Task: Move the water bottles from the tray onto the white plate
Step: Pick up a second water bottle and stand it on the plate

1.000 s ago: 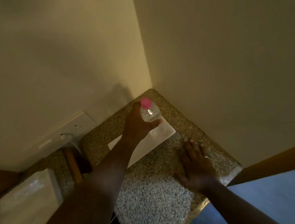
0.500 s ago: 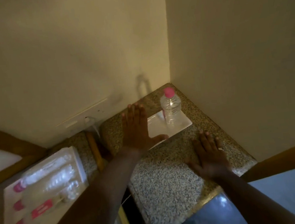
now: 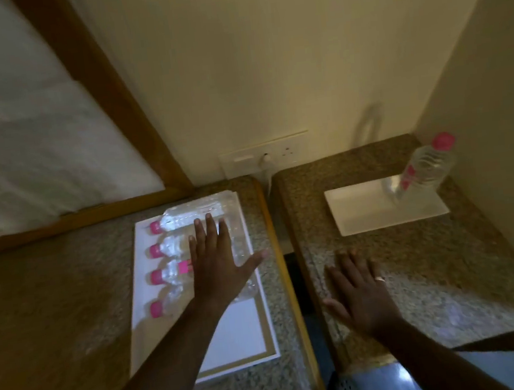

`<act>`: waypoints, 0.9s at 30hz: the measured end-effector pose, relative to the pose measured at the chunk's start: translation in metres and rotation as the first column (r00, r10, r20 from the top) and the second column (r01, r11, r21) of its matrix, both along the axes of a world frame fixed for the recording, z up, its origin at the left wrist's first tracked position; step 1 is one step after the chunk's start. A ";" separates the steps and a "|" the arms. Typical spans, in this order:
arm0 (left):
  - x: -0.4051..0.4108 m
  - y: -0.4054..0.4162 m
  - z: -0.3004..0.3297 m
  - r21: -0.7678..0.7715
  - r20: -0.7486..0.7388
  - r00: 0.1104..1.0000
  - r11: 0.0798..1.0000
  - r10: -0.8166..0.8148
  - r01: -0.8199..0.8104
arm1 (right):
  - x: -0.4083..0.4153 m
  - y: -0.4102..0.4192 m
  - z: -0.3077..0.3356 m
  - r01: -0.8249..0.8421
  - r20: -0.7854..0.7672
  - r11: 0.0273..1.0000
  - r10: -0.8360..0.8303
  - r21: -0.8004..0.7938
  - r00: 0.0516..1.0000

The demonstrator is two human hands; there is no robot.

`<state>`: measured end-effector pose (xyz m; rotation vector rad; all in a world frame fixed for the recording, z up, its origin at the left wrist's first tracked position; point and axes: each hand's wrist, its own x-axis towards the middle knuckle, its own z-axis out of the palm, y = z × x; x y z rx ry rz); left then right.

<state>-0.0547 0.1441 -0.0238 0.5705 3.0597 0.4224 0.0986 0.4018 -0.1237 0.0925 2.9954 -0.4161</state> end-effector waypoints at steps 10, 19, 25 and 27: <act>0.050 -0.116 -0.020 -0.002 -0.088 0.993 0.997 0.073 -0.074 | -0.009 -0.016 0.009 -0.028 0.043 0.991 0.022 0.129 0.999; 0.058 -0.148 -0.019 0.116 0.160 0.987 0.993 -0.006 -0.012 | -0.009 -0.020 0.014 -0.020 0.033 0.989 0.016 0.145 0.999; 0.080 -0.158 -0.020 0.121 0.275 0.950 0.985 -0.149 0.119 | -0.008 -0.021 0.016 -0.011 0.046 0.988 0.004 0.151 0.999; 0.080 -0.161 -0.016 0.105 0.285 0.949 0.988 -0.135 0.109 | -0.008 -0.021 0.015 -0.009 0.049 0.988 0.001 0.157 0.999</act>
